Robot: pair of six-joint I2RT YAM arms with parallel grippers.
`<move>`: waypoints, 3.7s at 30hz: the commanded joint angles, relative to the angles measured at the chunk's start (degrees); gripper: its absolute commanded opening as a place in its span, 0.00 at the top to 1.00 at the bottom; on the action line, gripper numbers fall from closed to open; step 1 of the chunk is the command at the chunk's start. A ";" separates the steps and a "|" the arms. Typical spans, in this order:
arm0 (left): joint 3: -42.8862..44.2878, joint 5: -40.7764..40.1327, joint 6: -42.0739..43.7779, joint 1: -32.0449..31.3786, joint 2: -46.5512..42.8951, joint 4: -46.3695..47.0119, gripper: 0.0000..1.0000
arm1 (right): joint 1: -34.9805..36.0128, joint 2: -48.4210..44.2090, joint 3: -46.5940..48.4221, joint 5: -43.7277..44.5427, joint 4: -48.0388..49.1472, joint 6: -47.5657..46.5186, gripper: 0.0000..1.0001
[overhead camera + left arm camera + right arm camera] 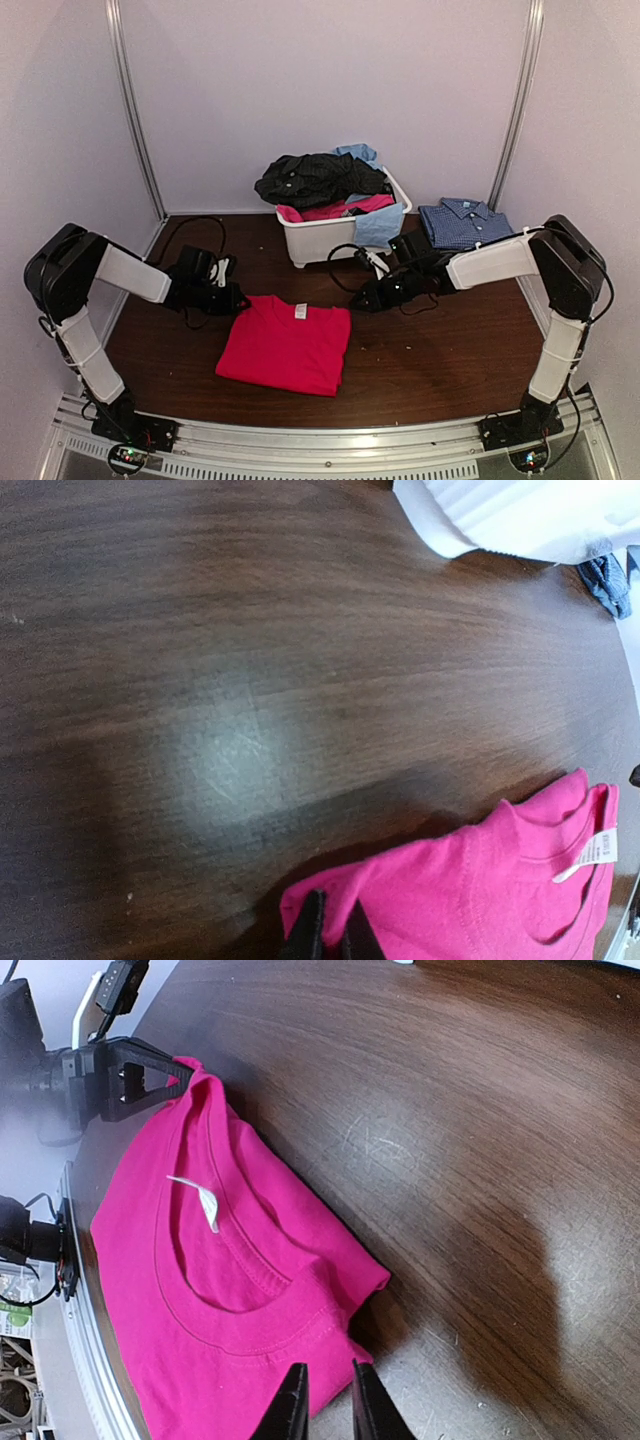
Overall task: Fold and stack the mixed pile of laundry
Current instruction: Move the square folded T-shirt to the center of the board, then pick up the square-folded T-shirt from the center of the board, then pass from the left arm to the right, then place the square-folded T-shirt at the corner of the board.
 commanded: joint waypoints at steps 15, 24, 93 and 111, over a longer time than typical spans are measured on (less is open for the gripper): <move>-0.73 -26.72 20.95 -22.25 -31.34 -20.36 0.40 | -3.24 -17.99 -17.07 -4.09 6.31 10.02 0.61; 1.80 -28.91 35.91 -46.74 -20.79 -20.18 0.48 | -2.99 -21.11 -24.52 -7.05 13.26 18.95 0.54; 18.23 -21.21 43.51 -52.06 2.03 -3.51 1.00 | 6.29 10.87 -17.19 -3.37 51.88 55.34 0.91; 12.65 -20.12 34.49 -44.30 -7.87 -6.74 0.02 | -8.01 -26.23 -17.74 13.59 -25.16 8.13 1.00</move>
